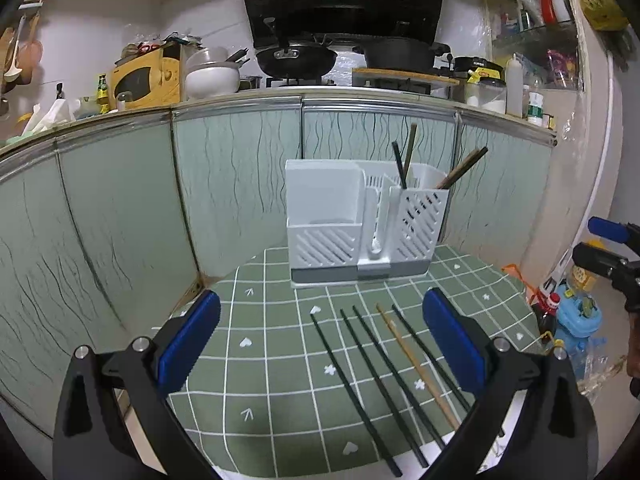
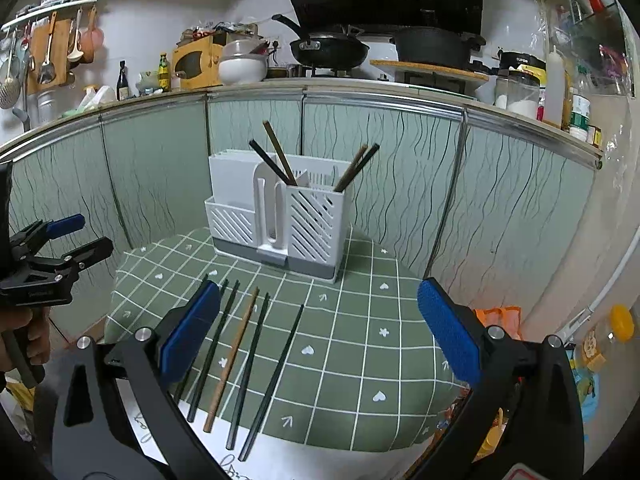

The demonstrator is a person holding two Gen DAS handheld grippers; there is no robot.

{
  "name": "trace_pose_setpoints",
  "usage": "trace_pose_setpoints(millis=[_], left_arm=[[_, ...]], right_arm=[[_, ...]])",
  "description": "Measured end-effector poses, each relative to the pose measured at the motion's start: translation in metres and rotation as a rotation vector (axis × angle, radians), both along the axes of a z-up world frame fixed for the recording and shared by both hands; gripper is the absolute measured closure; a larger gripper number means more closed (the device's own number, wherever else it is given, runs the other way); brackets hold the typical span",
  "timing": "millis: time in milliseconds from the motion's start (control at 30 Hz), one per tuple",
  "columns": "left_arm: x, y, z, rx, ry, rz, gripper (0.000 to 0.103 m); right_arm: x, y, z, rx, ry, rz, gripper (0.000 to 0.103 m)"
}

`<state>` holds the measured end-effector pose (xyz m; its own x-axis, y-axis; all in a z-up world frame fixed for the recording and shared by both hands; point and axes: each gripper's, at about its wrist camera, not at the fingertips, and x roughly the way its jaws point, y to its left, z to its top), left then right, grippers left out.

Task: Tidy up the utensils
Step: 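Withdraw both open tools from the holder back to the chopstick row, then close the left gripper on a black chopstick while the right gripper grasps a black chopstick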

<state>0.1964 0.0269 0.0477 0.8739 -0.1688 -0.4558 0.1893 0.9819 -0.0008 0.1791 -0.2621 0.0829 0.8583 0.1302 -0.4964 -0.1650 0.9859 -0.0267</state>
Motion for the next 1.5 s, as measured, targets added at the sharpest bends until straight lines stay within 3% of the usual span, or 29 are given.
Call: trace_pose_setpoints(millis=[367,1167,1500], left_arm=[[-0.019,-0.001,-0.028,0.067,-0.012,0.035,0.004],[-0.043,-0.016,-0.105,0.126,0.098,0.077,0.004],[-0.043,-0.034,-0.134,0.122,0.183,0.076,0.028]], right_arm=[[-0.006,0.002,-0.028,0.014,0.034,-0.007,0.008],[-0.018,0.014,-0.106,-0.045,0.143,-0.022,0.009],[-0.019,0.022,-0.142,-0.022,0.248,-0.022,0.027]])
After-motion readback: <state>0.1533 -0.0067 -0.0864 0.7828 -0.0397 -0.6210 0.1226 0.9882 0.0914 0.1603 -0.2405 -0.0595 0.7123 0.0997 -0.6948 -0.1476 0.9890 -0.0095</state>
